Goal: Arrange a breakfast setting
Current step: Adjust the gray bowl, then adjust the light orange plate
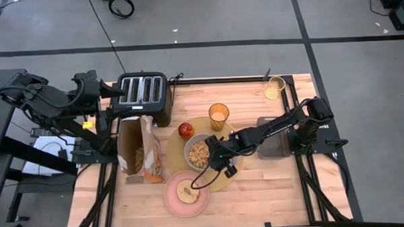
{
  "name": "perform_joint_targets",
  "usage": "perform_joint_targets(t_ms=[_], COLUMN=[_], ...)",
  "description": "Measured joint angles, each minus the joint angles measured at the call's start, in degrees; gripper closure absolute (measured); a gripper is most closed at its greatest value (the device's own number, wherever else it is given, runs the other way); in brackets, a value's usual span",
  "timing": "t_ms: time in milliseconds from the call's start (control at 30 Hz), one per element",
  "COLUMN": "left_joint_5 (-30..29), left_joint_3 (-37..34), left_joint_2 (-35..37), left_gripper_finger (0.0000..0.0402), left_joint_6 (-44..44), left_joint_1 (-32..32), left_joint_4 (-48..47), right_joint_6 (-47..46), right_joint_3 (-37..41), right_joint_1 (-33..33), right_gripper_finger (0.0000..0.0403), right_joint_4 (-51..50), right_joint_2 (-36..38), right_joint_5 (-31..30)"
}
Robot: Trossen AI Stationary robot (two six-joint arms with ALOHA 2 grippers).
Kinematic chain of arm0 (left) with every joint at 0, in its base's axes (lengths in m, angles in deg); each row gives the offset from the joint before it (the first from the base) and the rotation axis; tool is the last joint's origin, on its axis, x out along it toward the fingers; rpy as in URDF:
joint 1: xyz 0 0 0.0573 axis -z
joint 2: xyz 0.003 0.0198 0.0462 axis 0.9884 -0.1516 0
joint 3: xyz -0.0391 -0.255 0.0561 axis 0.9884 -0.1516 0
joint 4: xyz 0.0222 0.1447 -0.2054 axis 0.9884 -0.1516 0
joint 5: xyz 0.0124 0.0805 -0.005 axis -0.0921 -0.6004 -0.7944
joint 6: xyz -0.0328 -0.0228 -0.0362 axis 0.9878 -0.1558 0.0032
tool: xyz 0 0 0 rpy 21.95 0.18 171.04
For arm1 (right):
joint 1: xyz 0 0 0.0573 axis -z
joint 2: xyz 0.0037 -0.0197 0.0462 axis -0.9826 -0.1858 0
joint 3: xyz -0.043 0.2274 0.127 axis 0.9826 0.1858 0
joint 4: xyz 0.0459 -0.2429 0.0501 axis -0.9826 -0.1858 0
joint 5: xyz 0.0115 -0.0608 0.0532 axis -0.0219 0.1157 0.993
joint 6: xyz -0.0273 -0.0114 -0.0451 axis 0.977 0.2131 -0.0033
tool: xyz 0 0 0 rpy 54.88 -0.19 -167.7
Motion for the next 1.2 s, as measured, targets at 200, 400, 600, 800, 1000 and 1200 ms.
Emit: perform_joint_targets(t_ms=[200,400,600,800,1000,1200], left_joint_5=[0.0,0.3,0.4,0.4,0.4,0.4], left_joint_3=[0.0,0.0,0.0,0.0,0.0,0.0], left_joint_2=[0.0,0.0,0.1,0.0,0.1,0.1], left_gripper_finger=[0.0157,0.0157,0.0157,0.0157,0.0157,0.0157], left_joint_6=[0.0,-1.3,-6.8,-13.4,-16.9,-15.9], left_joint_1=[0.0,0.0,0.0,0.0,0.0,0.0], left_joint_4=[0.0,2.1,6.9,14.9,18.2,18.4], right_joint_6=[0.0,-0.1,3.3,7.1,7.6,7.7], right_joint_3=[0.0,-2.3,-10.1,-8.6,-7.8,-10.2], right_joint_1=[0.1,-1.1,-6.2,-12.3,-15.7,-17.2], right_gripper_finger=[0.0273,0.0273,0.0273,0.0273,0.0271,0.0270], right_joint_4=[0.4,0.6,-3.6,-2.6,7.7,13.5], right_joint_2=[-0.2,1.4,4.4,2.8,-3.9,-13.0], right_joint_5=[1.3,-1.0,-4.8,-2.6,-3.6,-3.5])
